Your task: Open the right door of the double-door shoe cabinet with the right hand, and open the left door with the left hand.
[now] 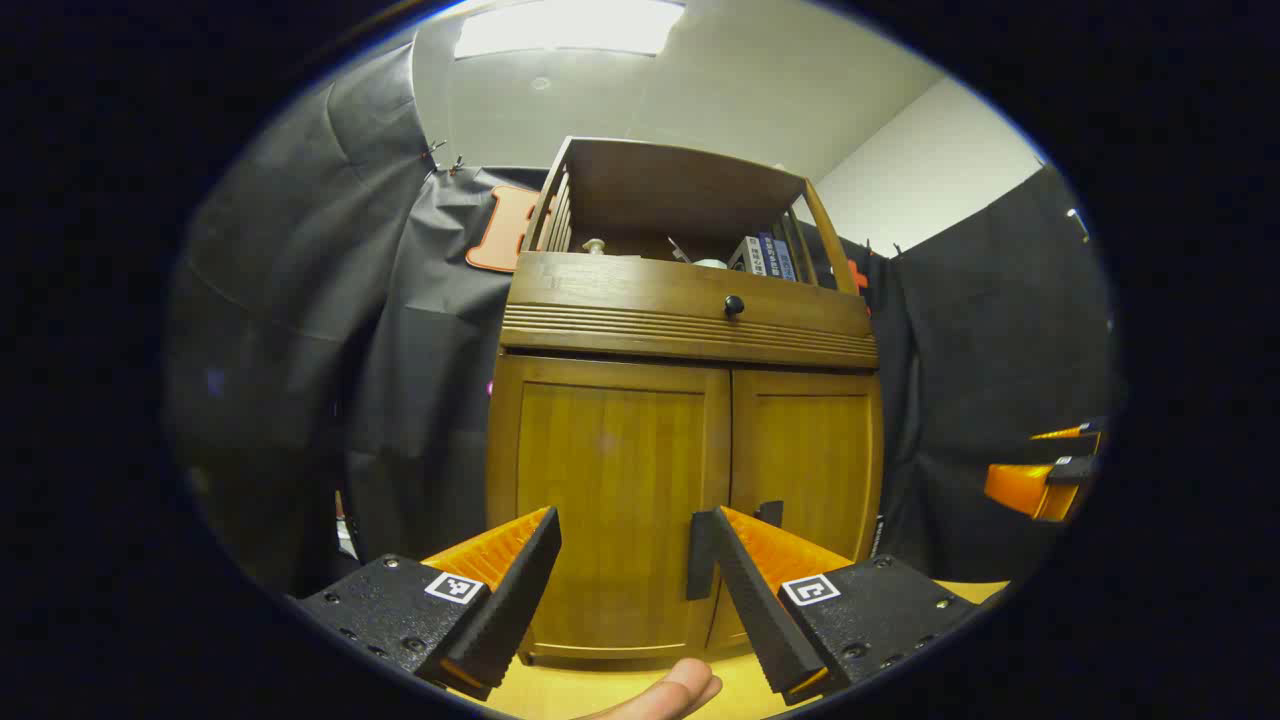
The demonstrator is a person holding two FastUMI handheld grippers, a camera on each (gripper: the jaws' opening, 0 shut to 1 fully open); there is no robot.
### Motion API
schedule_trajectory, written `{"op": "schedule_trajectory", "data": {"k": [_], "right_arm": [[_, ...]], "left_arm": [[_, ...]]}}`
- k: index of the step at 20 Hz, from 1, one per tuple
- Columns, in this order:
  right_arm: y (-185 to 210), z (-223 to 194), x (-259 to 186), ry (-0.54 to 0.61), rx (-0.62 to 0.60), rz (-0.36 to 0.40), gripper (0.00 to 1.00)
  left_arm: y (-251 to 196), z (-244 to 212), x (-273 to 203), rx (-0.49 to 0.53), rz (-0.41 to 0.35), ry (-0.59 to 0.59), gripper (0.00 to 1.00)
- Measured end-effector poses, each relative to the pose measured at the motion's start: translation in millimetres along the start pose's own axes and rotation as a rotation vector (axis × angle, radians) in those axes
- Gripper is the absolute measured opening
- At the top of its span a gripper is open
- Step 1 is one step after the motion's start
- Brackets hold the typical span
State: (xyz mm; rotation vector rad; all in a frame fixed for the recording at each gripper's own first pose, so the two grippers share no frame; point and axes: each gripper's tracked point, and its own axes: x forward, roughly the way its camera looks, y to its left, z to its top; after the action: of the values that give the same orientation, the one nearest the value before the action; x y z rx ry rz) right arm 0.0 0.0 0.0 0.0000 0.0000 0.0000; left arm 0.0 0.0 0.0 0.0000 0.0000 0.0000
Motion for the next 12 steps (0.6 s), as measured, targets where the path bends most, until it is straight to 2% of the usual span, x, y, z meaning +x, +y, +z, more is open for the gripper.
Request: {"op": "schedule_trajectory", "data": {"k": [1,12], "right_arm": [[1.2,-0.3,0.3,0.002,0.003,0.006,0.98],[13.9,-4.3,18.4,0.008,0.032,0.039,0.96]], "left_arm": [[1.0,-1.4,-1.4,0.005,-0.012,0.006,0.93],[-1.0,-1.4,-4.2,0.036,-0.004,-0.006,0.93]]}}
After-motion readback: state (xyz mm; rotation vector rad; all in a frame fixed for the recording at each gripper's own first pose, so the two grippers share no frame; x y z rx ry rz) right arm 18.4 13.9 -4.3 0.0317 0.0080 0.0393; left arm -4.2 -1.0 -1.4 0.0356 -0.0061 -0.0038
